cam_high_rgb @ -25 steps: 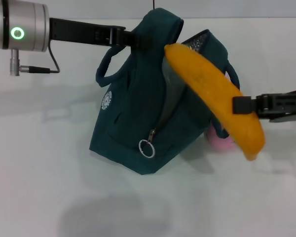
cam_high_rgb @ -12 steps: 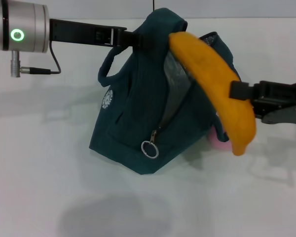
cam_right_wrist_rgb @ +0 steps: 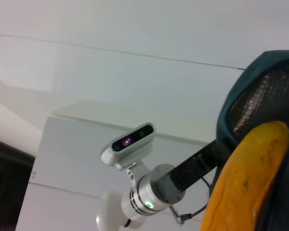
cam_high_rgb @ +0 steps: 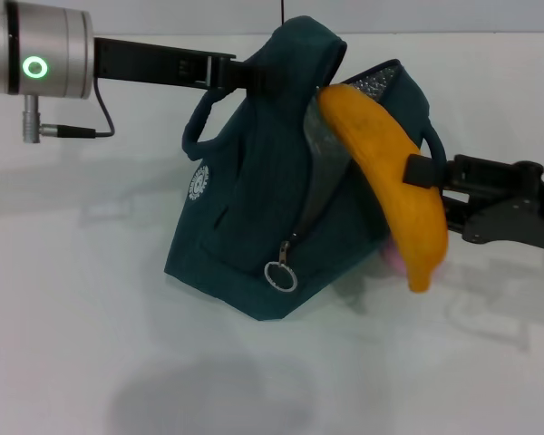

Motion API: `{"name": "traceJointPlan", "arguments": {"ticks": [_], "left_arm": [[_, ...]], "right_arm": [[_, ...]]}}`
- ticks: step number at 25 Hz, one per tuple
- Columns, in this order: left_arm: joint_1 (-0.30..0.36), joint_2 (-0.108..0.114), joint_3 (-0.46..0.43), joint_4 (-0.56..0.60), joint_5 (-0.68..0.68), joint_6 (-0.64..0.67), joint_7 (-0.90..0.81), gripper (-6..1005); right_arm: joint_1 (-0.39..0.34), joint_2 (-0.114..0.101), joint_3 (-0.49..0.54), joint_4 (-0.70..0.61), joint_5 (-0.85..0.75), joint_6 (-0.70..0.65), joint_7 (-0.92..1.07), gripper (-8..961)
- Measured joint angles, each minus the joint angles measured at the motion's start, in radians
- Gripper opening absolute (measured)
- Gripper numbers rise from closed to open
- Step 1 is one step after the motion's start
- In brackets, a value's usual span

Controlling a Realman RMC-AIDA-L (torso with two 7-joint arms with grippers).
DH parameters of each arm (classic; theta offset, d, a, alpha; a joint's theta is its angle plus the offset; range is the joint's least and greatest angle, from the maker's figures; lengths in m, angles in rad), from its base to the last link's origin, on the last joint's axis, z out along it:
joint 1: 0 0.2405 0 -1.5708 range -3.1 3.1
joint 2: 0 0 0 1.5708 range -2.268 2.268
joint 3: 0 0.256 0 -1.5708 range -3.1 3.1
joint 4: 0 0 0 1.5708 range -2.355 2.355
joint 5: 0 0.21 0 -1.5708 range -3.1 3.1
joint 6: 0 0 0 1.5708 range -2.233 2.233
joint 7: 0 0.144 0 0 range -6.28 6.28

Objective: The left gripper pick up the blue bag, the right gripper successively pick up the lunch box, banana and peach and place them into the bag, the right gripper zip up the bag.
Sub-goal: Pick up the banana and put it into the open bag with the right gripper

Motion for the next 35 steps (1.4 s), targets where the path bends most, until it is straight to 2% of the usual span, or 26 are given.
{"name": "traceJointPlan", "arguments": {"ticks": [7, 18, 24, 35], "left_arm": [[-0.005, -0.009, 0.001, 0.0, 0.0, 0.0, 0.014, 57], [-0.005, -0.015, 0.003, -0.002, 0.0, 0.002, 0.03, 56], [-0.003, -0.018, 0.011, -0.002, 0.0, 0.002, 0.03, 56], [-0.004, -0.017, 0.018, 0.0, -0.024, 0.002, 0.03, 56]], "right_arm": [[0.021, 0.005, 0.003, 0.017, 0.003, 0.069, 0.043, 454], [0.112, -0.001, 0.004, 0.022, 0.005, 0.137, 0.113, 453], [0.124, 0.0, 0.004, 0.021, 0.018, 0.211, 0.156, 453], [0.134, 0.01, -0.033, 0.093, 0.01, 0.208, 0.158, 452]]}}
